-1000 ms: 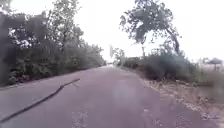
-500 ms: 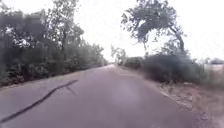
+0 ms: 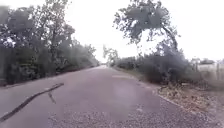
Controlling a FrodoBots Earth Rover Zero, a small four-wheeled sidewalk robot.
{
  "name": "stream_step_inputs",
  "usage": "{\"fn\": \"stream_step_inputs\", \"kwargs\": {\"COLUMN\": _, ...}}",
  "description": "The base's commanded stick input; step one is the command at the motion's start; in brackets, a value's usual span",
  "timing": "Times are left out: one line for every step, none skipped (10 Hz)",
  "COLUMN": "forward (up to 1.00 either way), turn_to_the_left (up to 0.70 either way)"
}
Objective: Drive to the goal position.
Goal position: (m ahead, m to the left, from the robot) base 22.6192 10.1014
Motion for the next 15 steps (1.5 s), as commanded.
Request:
{"fn": "stream_step_inputs", "kwargs": {"forward": 1.0, "turn_to_the_left": 0.0}}
{"fn": "stream_step_inputs", "kwargs": {"forward": 1.0, "turn_to_the_left": 0.0}}
{"fn": "stream_step_inputs", "kwargs": {"forward": 1.0, "turn_to_the_left": 0.0}}
{"fn": "stream_step_inputs", "kwargs": {"forward": 1.0, "turn_to_the_left": 0.0}}
{"fn": "stream_step_inputs", "kwargs": {"forward": 1.0, "turn_to_the_left": 0.0}}
{"fn": "stream_step_inputs", "kwargs": {"forward": 1.0, "turn_to_the_left": 0.0}}
{"fn": "stream_step_inputs", "kwargs": {"forward": 1.0, "turn_to_the_left": 0.0}}
{"fn": "stream_step_inputs", "kwargs": {"forward": 1.0, "turn_to_the_left": 0.0}}
{"fn": "stream_step_inputs", "kwargs": {"forward": 1.0, "turn_to_the_left": 0.0}}
{"fn": "stream_step_inputs", "kwargs": {"forward": 1.0, "turn_to_the_left": 0.0}}
{"fn": "stream_step_inputs", "kwargs": {"forward": 1.0, "turn_to_the_left": 0.0}}
{"fn": "stream_step_inputs", "kwargs": {"forward": 1.0, "turn_to_the_left": 0.0}}
{"fn": "stream_step_inputs", "kwargs": {"forward": 1.0, "turn_to_the_left": 0.0}}
{"fn": "stream_step_inputs", "kwargs": {"forward": 1.0, "turn_to_the_left": 0.0}}
{"fn": "stream_step_inputs", "kwargs": {"forward": 1.0, "turn_to_the_left": 0.0}}
